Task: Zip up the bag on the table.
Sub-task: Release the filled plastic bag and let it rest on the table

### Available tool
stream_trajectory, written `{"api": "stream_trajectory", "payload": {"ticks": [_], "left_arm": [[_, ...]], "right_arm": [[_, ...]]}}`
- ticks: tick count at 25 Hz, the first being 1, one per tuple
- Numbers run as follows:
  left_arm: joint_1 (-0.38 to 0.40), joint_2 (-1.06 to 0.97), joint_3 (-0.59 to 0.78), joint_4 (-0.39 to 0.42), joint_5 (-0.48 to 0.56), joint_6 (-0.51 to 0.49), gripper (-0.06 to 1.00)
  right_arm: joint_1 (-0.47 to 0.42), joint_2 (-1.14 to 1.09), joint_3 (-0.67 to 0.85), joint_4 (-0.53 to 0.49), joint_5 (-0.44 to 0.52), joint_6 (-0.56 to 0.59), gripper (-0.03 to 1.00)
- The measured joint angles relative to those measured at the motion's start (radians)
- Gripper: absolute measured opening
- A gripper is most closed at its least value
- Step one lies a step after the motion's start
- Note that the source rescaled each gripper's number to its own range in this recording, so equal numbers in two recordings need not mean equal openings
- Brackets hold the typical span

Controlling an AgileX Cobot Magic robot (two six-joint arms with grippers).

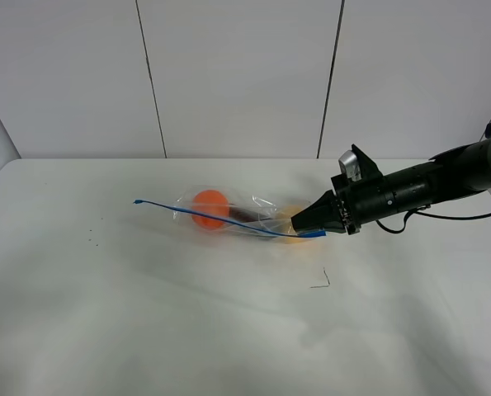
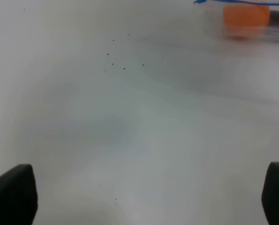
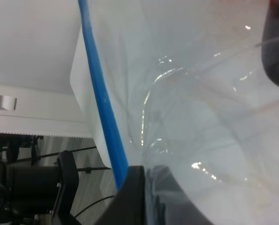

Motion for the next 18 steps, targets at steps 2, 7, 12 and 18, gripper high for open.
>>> {"api": "stream_trajectory", "payload": {"ticks": [2, 7, 12, 18], "left_arm": [[0.0, 0.0, 0.004, 0.001, 0.0, 0.005, 1.0], [0.0, 0.0, 0.004, 0.002, 0.0, 0.005, 1.0], [0.0, 0.0, 0.004, 0.048, 0.0, -0.056, 1.0], [0.0, 0.0, 0.004, 0.057, 0.0, -0.074, 1.0]], "right_arm": [[0.0, 0.0, 0.0, -0.002, 0.0, 0.0, 0.0], [0.0, 0.0, 0.0, -0.002, 0.0, -0.004, 0.0], [0.0, 0.0, 0.0, -0.002, 0.0, -0.005, 0.0], [0.0, 0.0, 0.0, -0.002, 0.0, -0.006, 0.0]]}}
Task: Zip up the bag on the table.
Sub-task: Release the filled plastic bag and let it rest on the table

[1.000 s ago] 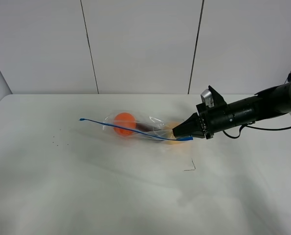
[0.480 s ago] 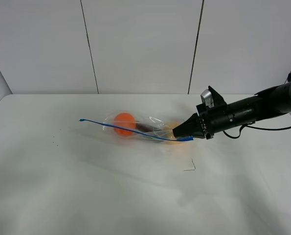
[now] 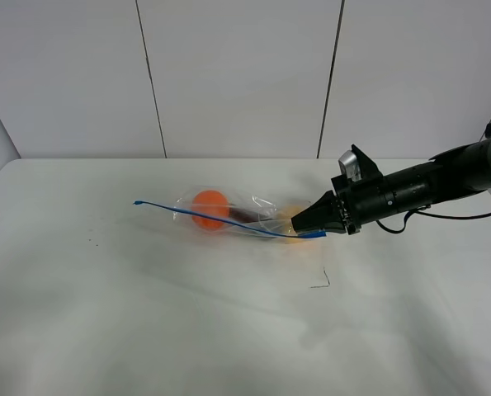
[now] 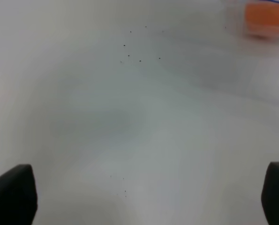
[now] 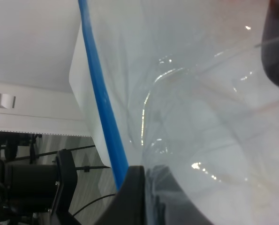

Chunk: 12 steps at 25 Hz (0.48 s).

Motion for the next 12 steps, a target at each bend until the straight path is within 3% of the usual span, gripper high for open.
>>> {"api": "stream_trajectory", "payload": {"ticks": [12], "left_arm": [[0.0, 0.0, 0.002, 0.063, 0.0, -0.091, 1.0]], "right_arm": [[0.0, 0.0, 0.0, 0.0, 0.0, -0.001, 0.0]]}}
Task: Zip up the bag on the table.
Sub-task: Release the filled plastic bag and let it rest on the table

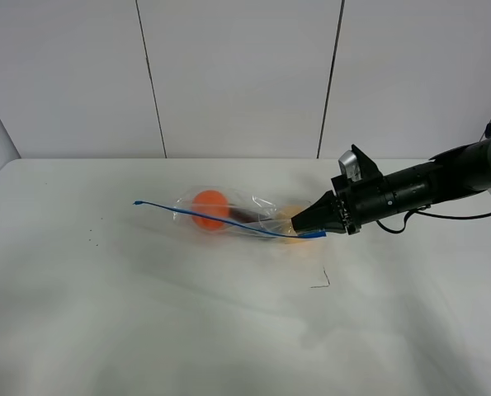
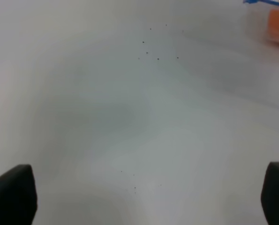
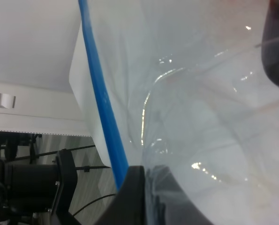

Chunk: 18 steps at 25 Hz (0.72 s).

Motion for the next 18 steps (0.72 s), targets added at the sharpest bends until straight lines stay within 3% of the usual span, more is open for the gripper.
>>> {"api": "stream_trajectory", "payload": {"ticks": [18], "left_arm": [[0.0, 0.0, 0.0, 0.0, 0.0, -0.002, 1.0]], "right_arm": [[0.0, 0.0, 0.0, -0.002, 0.0, 0.0, 0.0]]}}
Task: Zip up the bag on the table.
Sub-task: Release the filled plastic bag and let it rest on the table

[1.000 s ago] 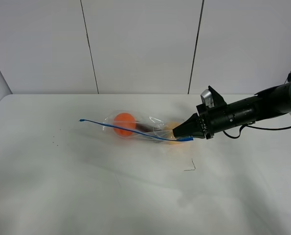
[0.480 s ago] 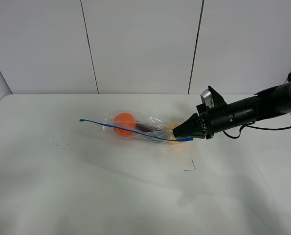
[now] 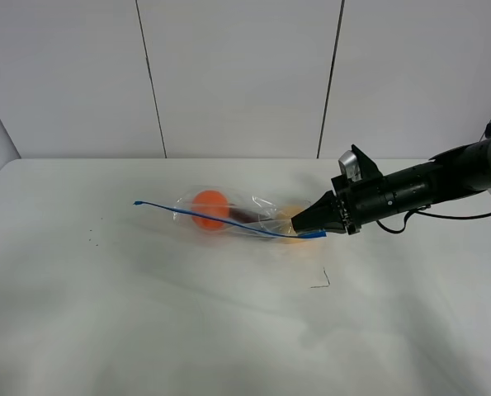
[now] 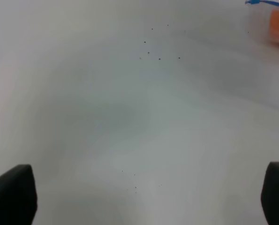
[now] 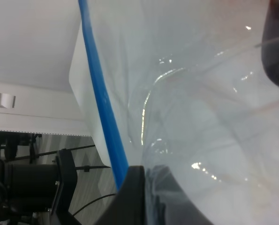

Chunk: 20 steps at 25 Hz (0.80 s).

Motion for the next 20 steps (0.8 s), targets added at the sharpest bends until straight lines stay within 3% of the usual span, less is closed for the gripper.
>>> {"api": "stream_trajectory", "payload": {"ticks": [3, 5, 8, 10, 13, 20], "left_arm": [[0.0, 0.0, 0.0, 0.0, 0.0, 0.0, 1.0], [0.0, 0.0, 0.0, 0.0, 0.0, 0.0, 1.0], [0.0, 0.0, 0.0, 0.0, 0.0, 0.0, 1.0], [0.0, 0.0, 0.0, 0.0, 0.0, 0.0, 1.0], [0.0, 0.0, 0.0, 0.0, 0.0, 0.0, 1.0], [0.0, 0.0, 0.0, 0.0, 0.0, 0.0, 1.0]], "right_arm": [[0.0, 0.0, 0.0, 0.0, 0.001, 0.0, 0.07], [0.0, 0.0, 0.0, -0.002, 0.005, 0.0, 0.27], [0.0, 0.0, 0.0, -0.006, 0.006, 0.0, 0.75], [0.0, 0.0, 0.0, -0.009, -0.002, 0.011, 0.91], [0.0, 0.0, 0.0, -0.025, -0.022, 0.034, 0.98], [0.0, -0.003, 0.0, -0.055, -0.049, 0.069, 1.0]]}}
